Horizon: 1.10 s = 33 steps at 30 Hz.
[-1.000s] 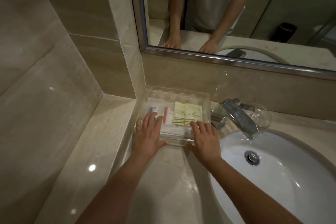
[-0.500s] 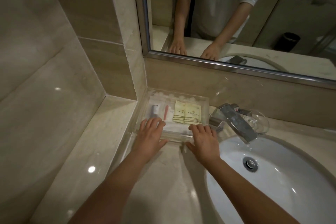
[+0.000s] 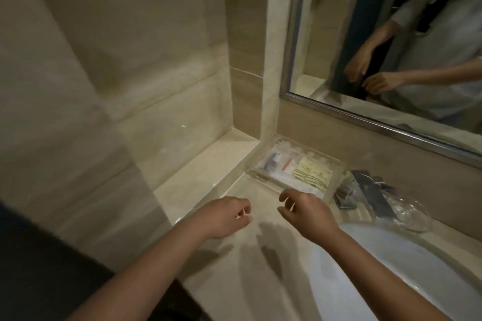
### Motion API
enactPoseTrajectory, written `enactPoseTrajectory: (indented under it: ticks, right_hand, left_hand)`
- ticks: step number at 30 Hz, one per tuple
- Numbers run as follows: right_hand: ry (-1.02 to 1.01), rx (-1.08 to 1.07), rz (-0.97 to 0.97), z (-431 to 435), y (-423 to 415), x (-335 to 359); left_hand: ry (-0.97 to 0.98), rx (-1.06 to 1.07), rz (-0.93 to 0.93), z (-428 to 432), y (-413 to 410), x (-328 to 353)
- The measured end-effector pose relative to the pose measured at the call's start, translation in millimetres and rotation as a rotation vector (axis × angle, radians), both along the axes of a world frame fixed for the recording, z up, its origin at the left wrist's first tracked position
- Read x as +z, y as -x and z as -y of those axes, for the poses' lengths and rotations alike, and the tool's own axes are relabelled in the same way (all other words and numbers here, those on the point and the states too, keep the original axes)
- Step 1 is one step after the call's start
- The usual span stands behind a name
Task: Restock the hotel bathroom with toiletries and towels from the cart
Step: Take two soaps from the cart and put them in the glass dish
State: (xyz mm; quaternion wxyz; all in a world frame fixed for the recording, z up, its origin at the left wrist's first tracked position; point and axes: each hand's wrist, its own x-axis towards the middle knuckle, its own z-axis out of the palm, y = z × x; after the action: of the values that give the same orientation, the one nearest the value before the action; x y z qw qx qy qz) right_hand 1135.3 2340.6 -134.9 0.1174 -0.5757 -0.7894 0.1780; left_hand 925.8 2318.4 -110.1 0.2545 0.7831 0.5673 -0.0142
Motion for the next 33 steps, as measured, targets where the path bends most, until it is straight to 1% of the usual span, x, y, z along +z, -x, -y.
enactPoseTrajectory:
  ticks: [2,4,8,14,16,18,21,25,33]
  right_hand:
    - [0.035,0.114,-0.023,17.2,16.6,13.8]
    - [0.082,0.243,-0.034,38.2,37.3,24.3]
    - [0.143,0.51,-0.018,84.7,91.8,38.6]
    - [0.126,0.884,0.031,168.2,184.9,55.9]
    - [0.095,0.987,0.058,195.2,209.3,60.4]
    - [0.065,1.103,0.098,233.3,240.4,65.7]
    - [0.064,1.271,0.133,300.8,285.5,72.4]
    - [0.06,1.439,0.143,402.9,334.0,77.2]
    - [0.166,1.693,0.119,639.4,398.4,66.6]
  left_hand:
    - [0.045,0.075,-0.053,34.7,15.7,10.8]
    - [0.074,0.169,-0.058,73.8,32.0,19.5]
    - [0.14,0.37,0.031,158.1,73.7,30.2]
    - [0.143,0.694,0.108,298.6,129.0,37.8]
    - [0.157,0.781,0.1,337.5,138.0,40.8]
    - [0.13,0.904,0.1,390.0,148.3,48.2]
    - [0.059,1.079,0.11,475.2,161.3,57.2]
    - [-0.013,1.272,0.114,593.4,171.2,62.2]
    - [-0.106,1.531,0.165,827.9,175.9,56.4]
